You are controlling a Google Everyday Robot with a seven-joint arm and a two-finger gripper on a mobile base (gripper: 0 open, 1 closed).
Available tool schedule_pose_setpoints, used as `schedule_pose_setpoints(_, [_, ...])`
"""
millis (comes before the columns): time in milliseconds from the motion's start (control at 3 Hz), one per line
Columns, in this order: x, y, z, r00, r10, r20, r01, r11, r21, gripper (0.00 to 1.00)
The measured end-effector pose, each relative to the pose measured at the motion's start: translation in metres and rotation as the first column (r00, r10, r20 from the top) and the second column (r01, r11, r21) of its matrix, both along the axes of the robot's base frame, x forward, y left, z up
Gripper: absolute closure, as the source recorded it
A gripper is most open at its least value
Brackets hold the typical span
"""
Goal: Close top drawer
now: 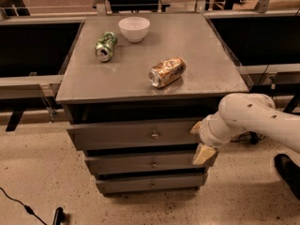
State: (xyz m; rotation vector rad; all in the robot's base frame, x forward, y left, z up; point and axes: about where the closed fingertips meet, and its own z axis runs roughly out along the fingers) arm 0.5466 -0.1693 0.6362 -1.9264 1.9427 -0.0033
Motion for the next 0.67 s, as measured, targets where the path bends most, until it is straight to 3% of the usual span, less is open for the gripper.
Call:
schedule_pose_setpoints(333, [0.0, 0.0, 0.0, 1.0, 0.0, 0.0, 0.0, 1.0, 0.0, 0.0])
schedule_pose_setpoints(667, [0.0, 0.0, 0.0, 1.0, 0.0, 0.0, 0.0, 1.0, 0.0, 0.0])
